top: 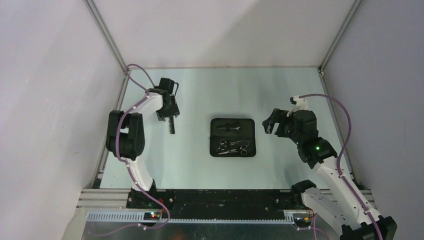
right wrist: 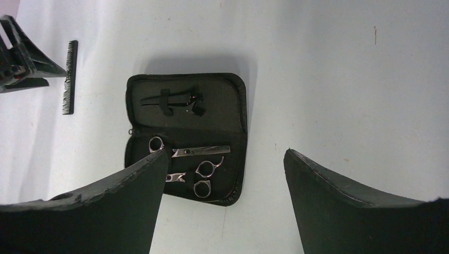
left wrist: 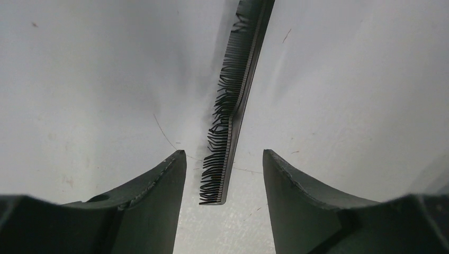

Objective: Sort the hair-cutting tools

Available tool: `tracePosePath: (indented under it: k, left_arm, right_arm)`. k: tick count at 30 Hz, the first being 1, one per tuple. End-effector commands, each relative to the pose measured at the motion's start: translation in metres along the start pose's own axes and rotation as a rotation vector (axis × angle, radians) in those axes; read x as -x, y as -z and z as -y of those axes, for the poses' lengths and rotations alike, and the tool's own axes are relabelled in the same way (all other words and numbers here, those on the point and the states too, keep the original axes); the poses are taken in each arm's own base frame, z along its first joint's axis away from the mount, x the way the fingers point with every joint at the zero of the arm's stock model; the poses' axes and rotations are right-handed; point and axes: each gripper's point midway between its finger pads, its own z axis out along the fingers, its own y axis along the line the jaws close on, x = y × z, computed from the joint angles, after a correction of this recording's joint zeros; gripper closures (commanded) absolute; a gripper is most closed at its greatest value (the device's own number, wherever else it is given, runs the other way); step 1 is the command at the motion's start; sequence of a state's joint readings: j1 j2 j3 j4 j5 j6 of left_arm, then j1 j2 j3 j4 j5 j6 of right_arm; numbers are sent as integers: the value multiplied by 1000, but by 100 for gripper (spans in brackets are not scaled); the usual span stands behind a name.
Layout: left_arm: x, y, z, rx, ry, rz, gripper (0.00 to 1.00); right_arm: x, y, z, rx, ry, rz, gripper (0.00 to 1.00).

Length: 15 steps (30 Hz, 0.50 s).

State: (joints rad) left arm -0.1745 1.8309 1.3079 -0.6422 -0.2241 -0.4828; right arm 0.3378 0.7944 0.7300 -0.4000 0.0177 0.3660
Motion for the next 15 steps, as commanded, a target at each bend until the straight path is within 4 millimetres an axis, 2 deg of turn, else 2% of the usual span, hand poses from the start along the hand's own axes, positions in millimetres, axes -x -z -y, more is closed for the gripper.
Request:
tracePosePath:
  k: [1,10,12,15]
  left_arm:
    - [-14,-8,4,-12,30,-57,39]
    - [-51,-22,12,-67,65,-168,39]
    - [-60,-24,12,-72,65,-193,41]
    - [-72,-27,11,-70,57,-212,50]
  right_arm:
    - [5,6,0,6,-15,34,15]
    - [3,7,-1,12,-32,37,15]
    - [3,7,0,9,-33,39,15]
    - [3,6,0,9,-35,35,15]
